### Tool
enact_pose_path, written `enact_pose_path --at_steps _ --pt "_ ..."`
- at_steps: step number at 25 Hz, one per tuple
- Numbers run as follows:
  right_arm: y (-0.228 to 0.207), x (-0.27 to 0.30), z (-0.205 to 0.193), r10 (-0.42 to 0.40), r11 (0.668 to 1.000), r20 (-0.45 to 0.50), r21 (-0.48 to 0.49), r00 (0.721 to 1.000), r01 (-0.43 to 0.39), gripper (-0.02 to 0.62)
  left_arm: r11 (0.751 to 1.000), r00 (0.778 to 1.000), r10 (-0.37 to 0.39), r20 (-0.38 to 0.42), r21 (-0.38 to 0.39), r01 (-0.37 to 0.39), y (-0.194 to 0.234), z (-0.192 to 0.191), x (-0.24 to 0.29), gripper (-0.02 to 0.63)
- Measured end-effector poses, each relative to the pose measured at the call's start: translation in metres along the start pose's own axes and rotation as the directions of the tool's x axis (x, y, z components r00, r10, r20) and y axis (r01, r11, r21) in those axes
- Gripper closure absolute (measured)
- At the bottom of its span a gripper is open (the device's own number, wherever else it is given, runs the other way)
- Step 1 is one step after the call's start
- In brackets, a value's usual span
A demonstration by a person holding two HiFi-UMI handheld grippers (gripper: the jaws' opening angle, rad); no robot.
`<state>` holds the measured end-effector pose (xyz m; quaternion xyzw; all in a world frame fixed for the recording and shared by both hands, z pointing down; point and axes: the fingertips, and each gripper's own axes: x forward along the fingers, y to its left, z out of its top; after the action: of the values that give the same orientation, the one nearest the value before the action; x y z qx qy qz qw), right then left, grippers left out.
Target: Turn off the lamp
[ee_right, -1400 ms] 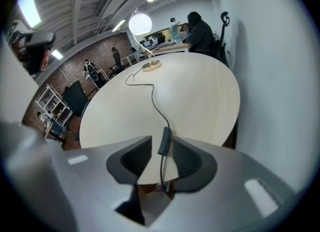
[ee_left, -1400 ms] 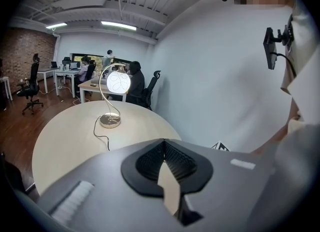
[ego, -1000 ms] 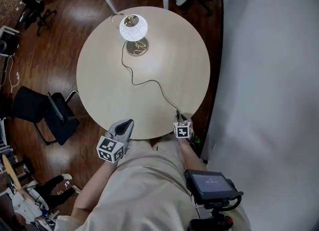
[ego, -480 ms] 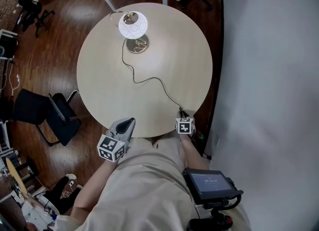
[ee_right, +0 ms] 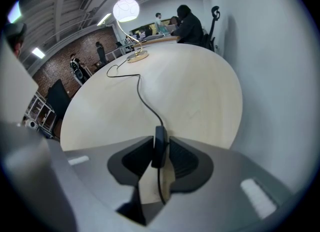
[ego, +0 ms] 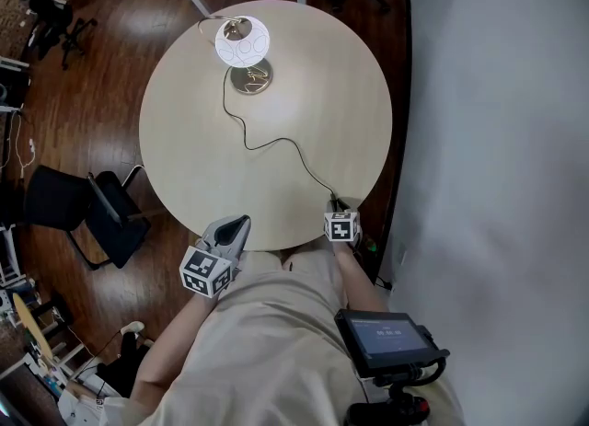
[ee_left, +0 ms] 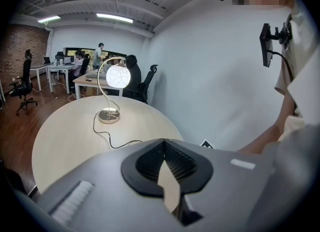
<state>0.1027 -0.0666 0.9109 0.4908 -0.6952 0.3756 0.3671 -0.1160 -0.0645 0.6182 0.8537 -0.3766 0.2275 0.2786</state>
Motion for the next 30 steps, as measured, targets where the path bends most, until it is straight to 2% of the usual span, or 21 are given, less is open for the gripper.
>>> enact_pose_path --at_steps 8,26,30 --pt "0.002 0.006 0.005 -0.008 1.000 -0.019 -0.011 1.000 0.007 0.483 1.000 1.000 0.003 0.000 -0.006 -0.003 0.001 -0.004 -0.002 0.603" --pt "0.004 0.006 0.011 -0.080 0.994 -0.053 -0.079 0.995 0.076 0.511 1.000 1.000 0.012 -0.002 -0.021 -0.012 -0.001 -0.013 -0.006 0.603" --pt "0.005 0.004 0.016 -0.098 0.992 -0.056 -0.080 0.994 0.093 0.534 1.000 1.000 0.014 -0.004 -0.022 -0.014 -0.001 -0.015 -0.008 0.603"
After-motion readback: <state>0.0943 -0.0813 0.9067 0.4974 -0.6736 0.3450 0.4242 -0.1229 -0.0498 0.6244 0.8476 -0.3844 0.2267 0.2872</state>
